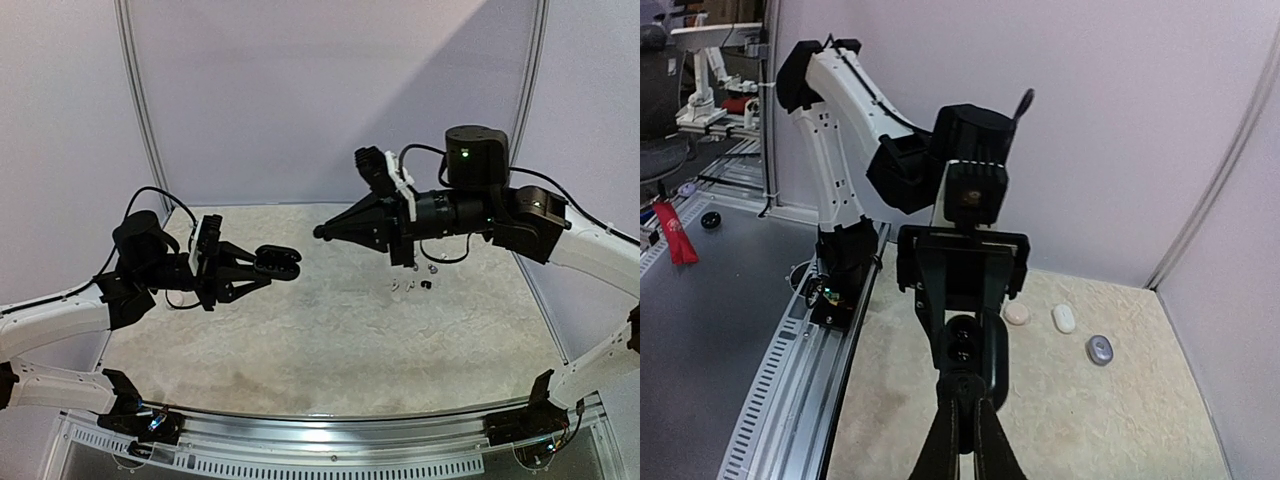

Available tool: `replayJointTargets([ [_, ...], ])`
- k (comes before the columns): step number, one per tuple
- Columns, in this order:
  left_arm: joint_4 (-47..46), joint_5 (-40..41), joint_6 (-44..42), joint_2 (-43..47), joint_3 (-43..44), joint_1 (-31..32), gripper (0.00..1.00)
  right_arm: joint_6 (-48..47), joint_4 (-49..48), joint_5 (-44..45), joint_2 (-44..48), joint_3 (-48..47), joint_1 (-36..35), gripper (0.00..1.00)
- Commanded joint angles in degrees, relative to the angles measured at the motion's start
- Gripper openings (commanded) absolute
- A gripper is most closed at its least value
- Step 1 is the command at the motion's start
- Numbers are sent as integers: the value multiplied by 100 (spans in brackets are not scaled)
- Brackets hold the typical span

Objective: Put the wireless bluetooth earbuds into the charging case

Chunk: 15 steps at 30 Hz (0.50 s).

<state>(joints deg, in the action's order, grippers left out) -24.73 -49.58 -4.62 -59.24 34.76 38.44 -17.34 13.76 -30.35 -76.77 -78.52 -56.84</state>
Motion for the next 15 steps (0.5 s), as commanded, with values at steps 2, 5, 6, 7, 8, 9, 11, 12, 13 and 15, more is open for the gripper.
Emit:
replayJointTargets([
  [2, 88, -10, -107, -21, 132, 146, 0, -880, 427, 166, -715, -540, -339, 0],
  [5, 134, 85, -39, -10, 127, 147, 0, -1092, 594, 206, -956, -748, -402, 0],
  [6, 143, 101, -18, -4, 127, 147, 0, -1124, 617, 227, -1024, -779, -410, 0],
  [7, 137, 108, -13, 0, 127, 147, 0, -1136, 627, 256, -1088, -794, -407, 0],
  [8, 135, 119, -9, 0, 128, 147, 0, -1163, 650, 284, -1119, -804, -410, 0],
  [9, 135, 132, -4, 0, 120, 154, 0, -1187, 658, 307, -1149, -805, -414, 0],
  [11, 143, 189, 7, -2, 118, 152, 0, -1212, 725, 351, -1209, -840, -409, 0],
  [12, 150, 214, 18, 0, 127, 152, 0, -1221, 757, 354, -1237, -858, -414, 0],
  [13, 153, 230, 29, -6, 127, 153, 0, -1233, 795, 362, -1262, -878, -414, 0],
  [15, 144, 273, 54, -8, 134, 155, 0, -1244, 817, 409, -1340, -913, -421, 0],
])
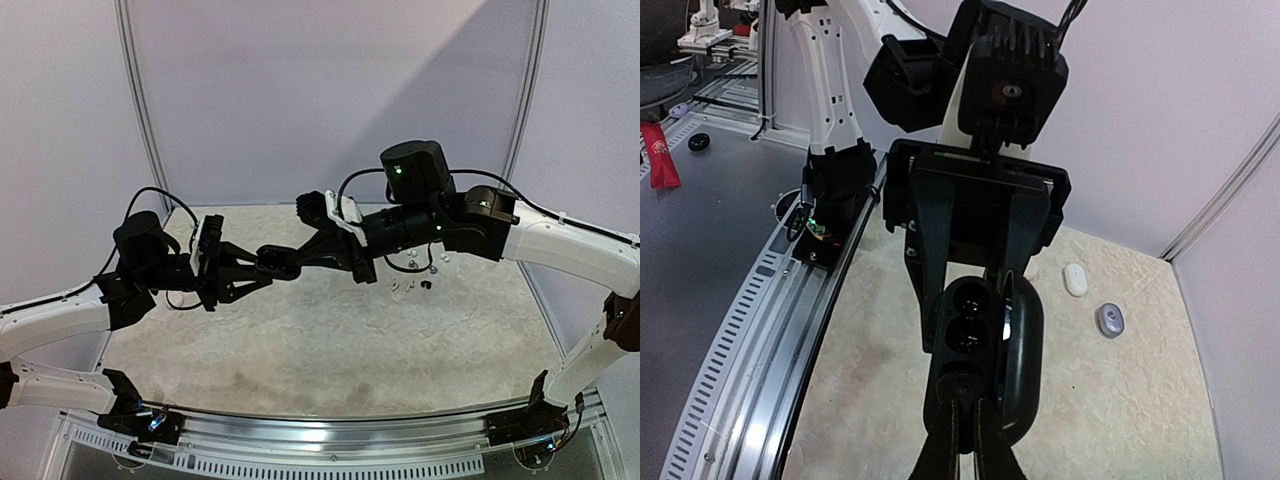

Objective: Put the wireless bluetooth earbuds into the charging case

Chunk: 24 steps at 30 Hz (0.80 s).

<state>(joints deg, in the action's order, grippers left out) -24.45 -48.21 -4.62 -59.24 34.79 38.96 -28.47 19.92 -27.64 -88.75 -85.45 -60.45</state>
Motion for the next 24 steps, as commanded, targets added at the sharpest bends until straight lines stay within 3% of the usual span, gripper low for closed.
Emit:
replayJointTargets([
  [1, 116, 150, 65, -16, 136, 103, 0, -139, 209, 177, -184, -252, -68, 0],
  [14, -56, 199, 136, -23, 136, 129, 0, -250, 539, 696, -405, -380, -77, 0],
  [19, -94, 178, 92, -43, 143, 129, 0, -215, 503, 826, -480, -411, -70, 15],
  [24, -71, 177, 110, -54, 143, 129, 0, -153, 463, 903, -483, -411, -69, 20],
])
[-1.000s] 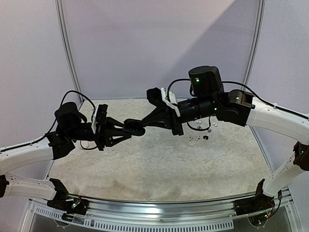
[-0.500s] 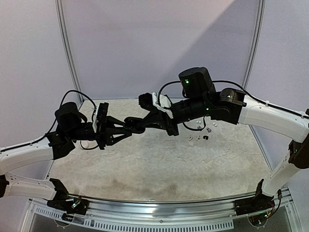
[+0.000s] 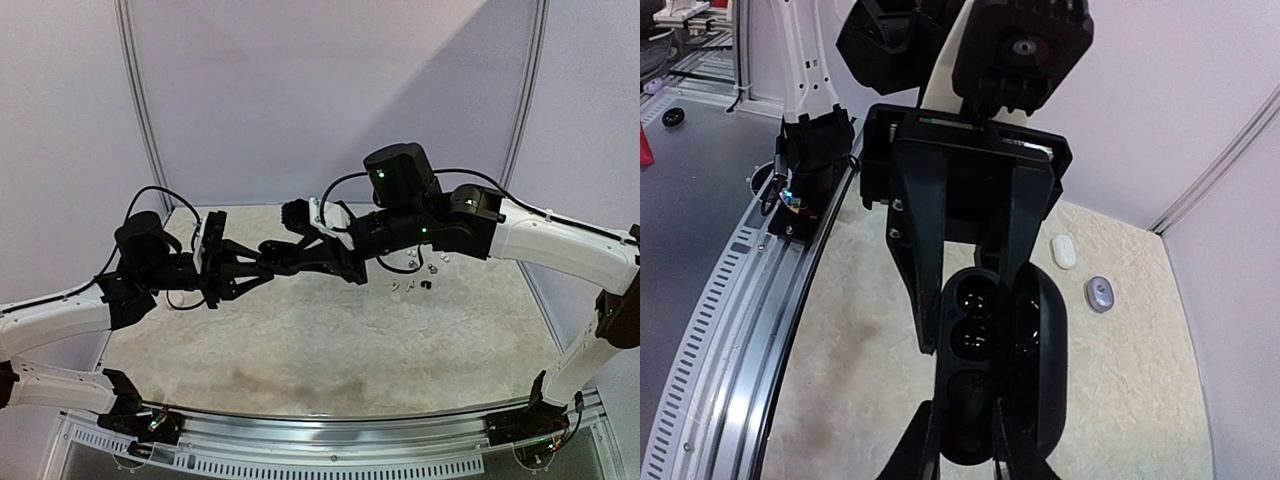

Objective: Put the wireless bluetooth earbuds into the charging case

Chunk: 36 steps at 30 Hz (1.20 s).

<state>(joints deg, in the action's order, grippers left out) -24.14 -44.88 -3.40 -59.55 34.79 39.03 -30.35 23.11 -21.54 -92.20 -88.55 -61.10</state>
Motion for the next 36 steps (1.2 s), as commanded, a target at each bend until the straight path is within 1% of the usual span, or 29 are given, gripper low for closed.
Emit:
replayJointTargets([
  [1, -93, -153, -12, -22, 143, 123, 0, 44, 141, 299, -127, -101, -3, 21],
  [7, -41, 84, 295, -38, 91, 123, 0, 119, 69, 258, 74, -96, -4, 28],
  [13, 65, 379, 800, -98, 55, 114, 0, 301, -166, 15, 535, -69, -6, 31],
  [18, 76, 440, 902, -135, 46, 114, 0, 581, -471, -324, 856, 49, 34, 33],
  [20, 84, 462, 926, -137, 38, 115, 0, 872, -584, -245, 978, 110, 150, 33],
  [23, 87, 478, 935, -115, 15, 114, 0, 1608, -600, 365, 1167, 240, 600, 34],
  [27, 42, 489, 923, -94, -30, 114, 0, 2468, -25, 1073, 1164, 361, 1742, 33],
  [29, 41, 476, 906, -87, -32, 123, 0, 2707, 340, 1262, 1063, 469, 2257, 32],
  [32, 57, 485, 886, -45, -41, 123, 0, 3001, 878, 1435, 749, 575, 2961, 30],
  [34, 60, 494, 870, -33, -48, 123, 0, 3244, 1123, 1500, 409, 608, 3321, 28],
  [36, 59, 497, 865, -23, -52, 123, 0, 3275, 1328, 1529, 53, 607, 3589, 26],
])
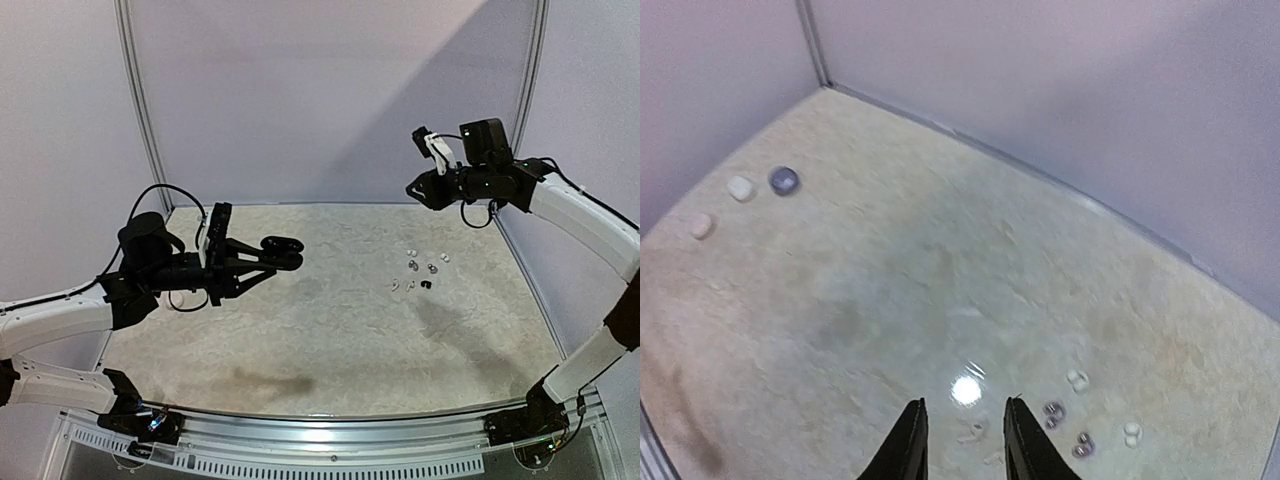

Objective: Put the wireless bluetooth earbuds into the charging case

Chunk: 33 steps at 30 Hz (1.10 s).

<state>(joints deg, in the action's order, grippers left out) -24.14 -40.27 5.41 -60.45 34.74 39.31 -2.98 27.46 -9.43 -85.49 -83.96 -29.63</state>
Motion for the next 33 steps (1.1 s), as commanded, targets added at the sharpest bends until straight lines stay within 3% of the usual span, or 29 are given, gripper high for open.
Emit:
replayJointTargets([
  [1, 59, 37, -22, 76, -62, 94, 0, 504, 997, 394, -893, 129, 528, 25],
  [13, 177, 71, -126, 172, -79, 94, 0, 181, 1301, 615, -2892, -119, 1040, 16],
  [33, 155, 63, -258, 96, -54, 94, 0, 9, 1178, 448, -3228, 375, 1106, 13],
])
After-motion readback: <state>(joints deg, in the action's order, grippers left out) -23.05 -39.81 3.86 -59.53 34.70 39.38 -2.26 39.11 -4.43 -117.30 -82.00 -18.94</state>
